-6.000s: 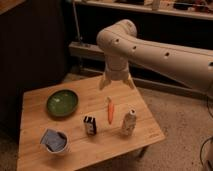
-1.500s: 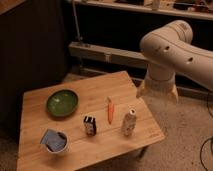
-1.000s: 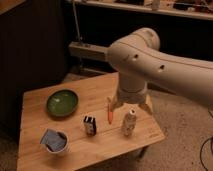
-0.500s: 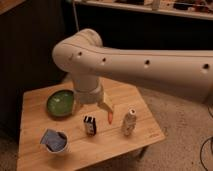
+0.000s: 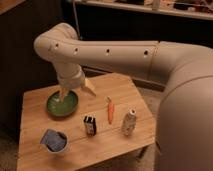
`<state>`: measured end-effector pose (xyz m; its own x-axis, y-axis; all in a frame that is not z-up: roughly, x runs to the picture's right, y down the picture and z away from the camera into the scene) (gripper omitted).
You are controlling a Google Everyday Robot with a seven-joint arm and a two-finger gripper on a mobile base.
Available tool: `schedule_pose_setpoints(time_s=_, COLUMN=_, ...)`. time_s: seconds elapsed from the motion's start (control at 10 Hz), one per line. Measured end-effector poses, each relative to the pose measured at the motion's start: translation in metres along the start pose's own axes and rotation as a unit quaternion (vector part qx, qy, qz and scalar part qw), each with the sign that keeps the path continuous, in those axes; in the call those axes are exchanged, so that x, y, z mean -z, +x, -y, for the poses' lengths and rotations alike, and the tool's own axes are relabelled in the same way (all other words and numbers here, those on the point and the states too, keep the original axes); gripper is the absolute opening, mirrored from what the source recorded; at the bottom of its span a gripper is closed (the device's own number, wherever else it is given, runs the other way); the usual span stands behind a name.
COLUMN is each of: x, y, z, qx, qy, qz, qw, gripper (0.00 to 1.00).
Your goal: Move the arm in a circular motion
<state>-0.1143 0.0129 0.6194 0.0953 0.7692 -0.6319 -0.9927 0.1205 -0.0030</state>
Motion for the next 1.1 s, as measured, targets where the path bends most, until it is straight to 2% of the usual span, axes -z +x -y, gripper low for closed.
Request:
schedule_pose_setpoints(time_s=0.3, x=-0.006, y=-0.061, z=0.048, qx=-0.033, qy=0.012, qz=0.018, qw=0.9992, gripper=0.80)
schedule_pose_setpoints(time_s=0.5, x=-0.009, y=-0.078, z=0.085, qx=-0.055, qy=0.018, qz=0.021, qw=0.9981, gripper=0.80)
schedule_pose_setpoints(time_s=0.7, x=-0.009, y=-0.084, z=0.110, qx=-0.073, qy=0.022, qz=0.024, qw=0.9968, gripper=0.80)
schedule_pose_setpoints(time_s=1.1, x=-0.005, y=-0.070, z=0.152, qx=-0.110, qy=0.035, qz=0.028, qw=0.9929, gripper=0.80)
